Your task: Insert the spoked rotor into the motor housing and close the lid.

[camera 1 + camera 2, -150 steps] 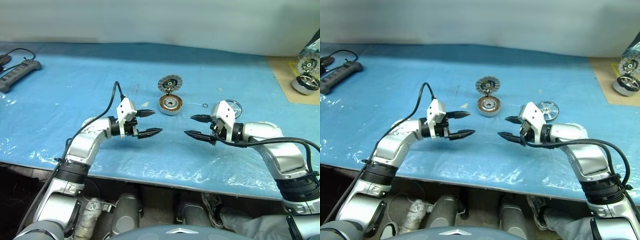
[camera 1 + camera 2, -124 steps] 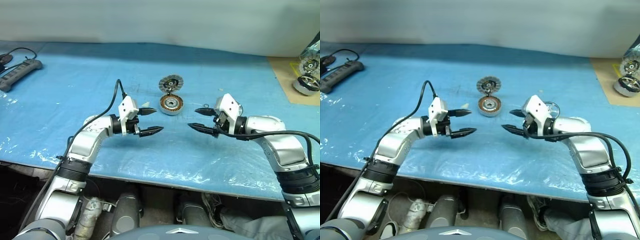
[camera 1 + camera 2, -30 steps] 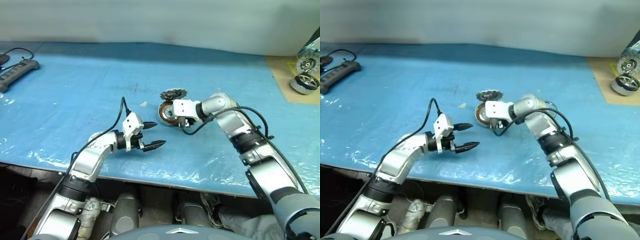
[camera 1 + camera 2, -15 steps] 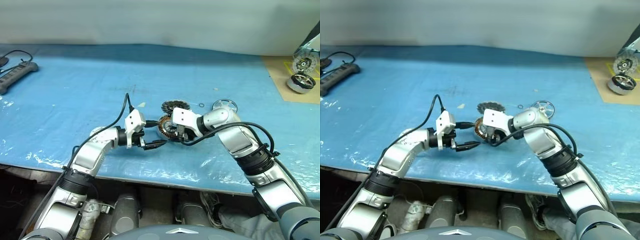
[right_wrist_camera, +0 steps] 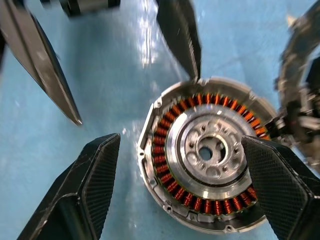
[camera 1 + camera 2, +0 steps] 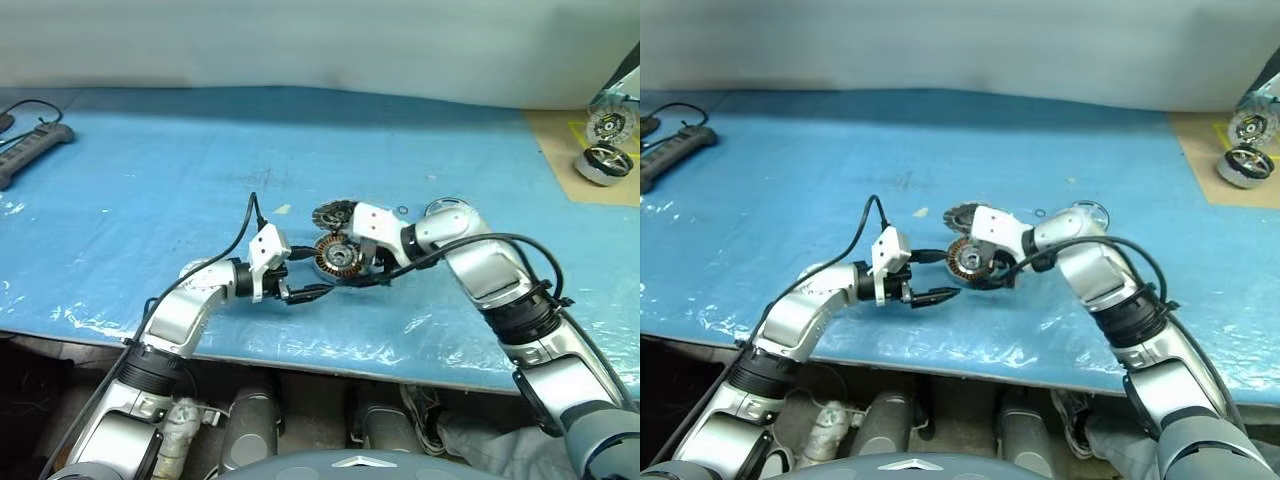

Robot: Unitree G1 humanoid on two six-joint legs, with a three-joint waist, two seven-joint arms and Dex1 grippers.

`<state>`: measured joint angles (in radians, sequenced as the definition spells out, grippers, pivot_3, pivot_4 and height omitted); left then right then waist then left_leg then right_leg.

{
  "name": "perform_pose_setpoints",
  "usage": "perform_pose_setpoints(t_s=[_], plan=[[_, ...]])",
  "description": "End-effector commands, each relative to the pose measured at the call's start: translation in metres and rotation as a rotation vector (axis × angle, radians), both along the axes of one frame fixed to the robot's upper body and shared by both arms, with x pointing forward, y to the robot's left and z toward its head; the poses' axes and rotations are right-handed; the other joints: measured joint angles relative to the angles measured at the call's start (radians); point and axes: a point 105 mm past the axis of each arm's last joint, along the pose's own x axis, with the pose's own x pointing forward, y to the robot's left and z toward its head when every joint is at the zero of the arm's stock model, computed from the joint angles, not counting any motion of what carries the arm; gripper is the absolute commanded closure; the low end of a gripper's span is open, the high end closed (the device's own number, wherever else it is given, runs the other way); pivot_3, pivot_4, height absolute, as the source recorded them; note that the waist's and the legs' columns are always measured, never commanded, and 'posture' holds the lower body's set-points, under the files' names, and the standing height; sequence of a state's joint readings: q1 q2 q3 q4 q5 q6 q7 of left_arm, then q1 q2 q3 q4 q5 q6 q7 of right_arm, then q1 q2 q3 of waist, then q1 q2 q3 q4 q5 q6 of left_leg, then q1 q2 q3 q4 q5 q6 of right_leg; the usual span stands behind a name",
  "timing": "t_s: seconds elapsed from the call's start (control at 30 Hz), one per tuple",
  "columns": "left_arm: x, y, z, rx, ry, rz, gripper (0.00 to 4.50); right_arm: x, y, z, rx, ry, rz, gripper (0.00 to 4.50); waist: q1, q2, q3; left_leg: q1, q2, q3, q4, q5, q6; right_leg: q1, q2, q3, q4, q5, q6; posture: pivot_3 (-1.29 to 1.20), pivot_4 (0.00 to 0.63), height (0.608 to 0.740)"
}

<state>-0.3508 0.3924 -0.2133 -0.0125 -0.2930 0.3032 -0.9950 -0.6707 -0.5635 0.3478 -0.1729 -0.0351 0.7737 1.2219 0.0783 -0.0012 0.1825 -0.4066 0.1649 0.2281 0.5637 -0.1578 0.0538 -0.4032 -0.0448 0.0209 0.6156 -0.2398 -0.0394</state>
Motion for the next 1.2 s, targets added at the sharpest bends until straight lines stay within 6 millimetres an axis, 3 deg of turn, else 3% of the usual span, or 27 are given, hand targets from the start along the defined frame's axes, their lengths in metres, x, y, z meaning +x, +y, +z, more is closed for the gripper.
perform_pose_setpoints(t_s=[0.03,0.13,0.23,0.47,0.63,0.83,0.97,1.2], plan=[[0.001,0.003,0.011,-0.018,-0.041,-0.004,0.45,-0.016,-0.002,0.042,0.174,0.023,0.021,0.33,0.002,0.000,0.000,0.000,0.000,0.000,0.000,0.000,0.000,0.000,0.000,0.000,0.000,0.000,0.000,0.00,0.150,0.740],[0.001,0.004,0.012,-0.020,-0.040,-0.005,0.45,-0.028,-0.026,0.049,0.214,0.032,0.001,0.33,0.017,0.000,0.000,0.000,0.000,0.000,-0.001,0.000,0.000,0.000,0.000,0.000,-0.001,0.000,0.000,0.00,0.150,0.740],[0.000,0.004,0.014,-0.027,-0.040,-0.006,0.45,-0.023,-0.058,0.041,0.207,-0.008,-0.130,0.33,0.027,0.000,0.000,0.001,0.000,0.000,-0.001,0.000,0.000,0.002,0.000,-0.001,-0.004,0.000,0.000,0.00,0.150,0.740],[0.001,0.005,0.014,-0.020,-0.044,-0.012,0.45,0.040,-0.122,0.033,0.317,-0.254,-0.745,0.33,0.007,0.000,0.000,0.002,0.000,0.000,-0.002,0.001,-0.002,0.001,-0.001,-0.002,-0.003,0.000,0.000,0.00,0.150,0.740],[0.007,0.000,0.017,-0.016,-0.055,-0.035,0.45,0.058,-0.113,0.013,0.390,-0.249,-0.874,0.33,0.008,0.001,0.000,0.000,0.000,0.000,-0.004,0.005,-0.007,-0.002,-0.001,-0.002,-0.002,0.000,-0.001,0.00,0.150,0.740],[0.009,-0.001,0.020,-0.011,-0.069,-0.053,0.45,0.077,-0.126,-0.001,0.447,-0.255,-1.025,0.33,0.008,0.001,0.000,-0.003,-0.001,0.000,-0.004,0.005,-0.007,-0.003,-0.001,-0.002,-0.003,0.000,-0.001,0.00,0.150,0.740],[0.006,-0.002,0.022,-0.012,-0.071,-0.056,0.45,0.079,-0.129,-0.006,0.457,-0.251,-1.043,0.33,0.010,0.001,0.000,-0.003,-0.001,0.000,-0.004,0.004,-0.007,-0.003,-0.001,-0.002,-0.003,0.000,-0.001,0.00,0.150,0.740],[0.002,-0.002,0.024,-0.008,-0.069,-0.061,0.45,0.068,-0.110,-0.007,0.480,-0.204,-0.936,0.33,0.011,0.001,0.000,-0.003,-0.001,0.000,-0.004,0.004,-0.007,-0.003,-0.001,-0.003,-0.002,0.000,-0.001,0.00,0.150,0.740]])
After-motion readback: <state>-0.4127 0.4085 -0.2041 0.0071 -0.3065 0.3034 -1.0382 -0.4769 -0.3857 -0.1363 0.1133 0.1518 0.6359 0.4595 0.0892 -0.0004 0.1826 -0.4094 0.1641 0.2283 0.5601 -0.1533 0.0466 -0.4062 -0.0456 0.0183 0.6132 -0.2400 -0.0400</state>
